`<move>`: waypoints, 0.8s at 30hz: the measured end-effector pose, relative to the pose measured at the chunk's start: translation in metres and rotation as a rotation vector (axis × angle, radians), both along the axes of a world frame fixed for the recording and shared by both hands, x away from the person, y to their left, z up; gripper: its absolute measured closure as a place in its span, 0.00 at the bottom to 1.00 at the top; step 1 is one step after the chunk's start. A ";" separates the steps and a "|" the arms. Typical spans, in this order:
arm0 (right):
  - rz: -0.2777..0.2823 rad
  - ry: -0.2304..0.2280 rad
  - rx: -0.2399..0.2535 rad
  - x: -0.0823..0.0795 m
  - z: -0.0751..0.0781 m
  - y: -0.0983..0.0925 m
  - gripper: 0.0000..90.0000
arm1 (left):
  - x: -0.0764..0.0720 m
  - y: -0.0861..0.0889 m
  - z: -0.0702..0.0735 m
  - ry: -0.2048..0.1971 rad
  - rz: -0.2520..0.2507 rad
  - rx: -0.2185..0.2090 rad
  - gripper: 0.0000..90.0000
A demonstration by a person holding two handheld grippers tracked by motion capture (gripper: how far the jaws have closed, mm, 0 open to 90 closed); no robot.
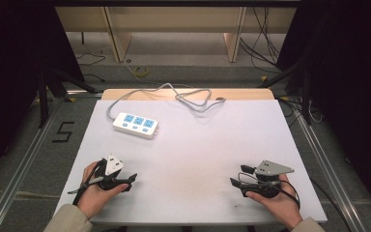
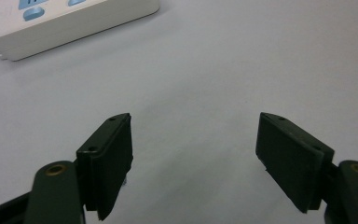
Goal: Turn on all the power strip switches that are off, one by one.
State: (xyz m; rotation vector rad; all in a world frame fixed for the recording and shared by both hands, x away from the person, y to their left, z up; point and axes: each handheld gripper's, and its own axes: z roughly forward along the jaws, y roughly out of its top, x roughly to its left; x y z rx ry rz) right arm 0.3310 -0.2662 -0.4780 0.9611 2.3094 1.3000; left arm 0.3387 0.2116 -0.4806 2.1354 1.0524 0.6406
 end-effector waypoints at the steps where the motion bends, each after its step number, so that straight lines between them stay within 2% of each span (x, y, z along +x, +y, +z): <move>1: 0.000 0.000 -0.001 0.000 0.000 0.000 0.39 | 0.000 0.000 0.000 -0.002 0.001 -0.003 0.30; 6: 0.001 -0.008 -0.006 -0.001 0.001 0.002 0.39 | -0.001 0.003 0.000 0.004 0.012 -0.005 0.34; 8: 0.001 -0.009 -0.007 -0.002 0.001 0.003 0.39 | -0.001 0.005 0.002 -0.003 0.028 0.004 0.39; 12: 0.000 -0.009 -0.009 -0.002 0.001 0.004 0.38 | 0.001 0.009 0.009 -0.030 0.075 0.025 0.66; 16: -0.003 -0.012 -0.010 -0.002 0.002 0.003 0.39 | 0.002 0.010 0.011 -0.022 0.091 0.046 0.89; 18: -0.004 -0.012 -0.009 -0.002 0.002 0.003 0.39 | 0.003 0.010 0.012 -0.019 0.102 0.048 0.98; 24: -0.005 -0.014 -0.009 -0.003 0.002 0.004 0.38 | 0.008 0.009 0.014 -0.007 0.113 0.046 1.00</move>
